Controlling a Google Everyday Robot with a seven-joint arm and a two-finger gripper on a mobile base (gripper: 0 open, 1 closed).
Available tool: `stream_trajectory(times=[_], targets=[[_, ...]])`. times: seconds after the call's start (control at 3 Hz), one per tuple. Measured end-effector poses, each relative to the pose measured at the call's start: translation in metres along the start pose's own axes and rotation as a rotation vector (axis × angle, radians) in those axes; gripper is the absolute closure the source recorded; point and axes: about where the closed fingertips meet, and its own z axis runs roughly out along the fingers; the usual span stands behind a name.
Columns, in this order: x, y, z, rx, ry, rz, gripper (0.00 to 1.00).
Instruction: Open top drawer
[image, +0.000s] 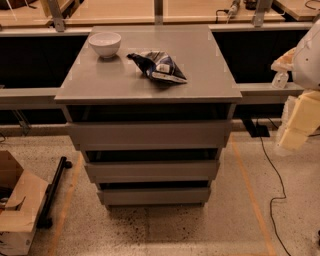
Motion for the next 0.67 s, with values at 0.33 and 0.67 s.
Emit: stream_trajectory(times=[0.33,0.67], targets=[[-0.001,-0.0089,0.018,-0.008,-0.037,-0.02,0.0],[-0.0013,-0.0095,0.0191,-0.009,-0.039,-0.022,0.0]])
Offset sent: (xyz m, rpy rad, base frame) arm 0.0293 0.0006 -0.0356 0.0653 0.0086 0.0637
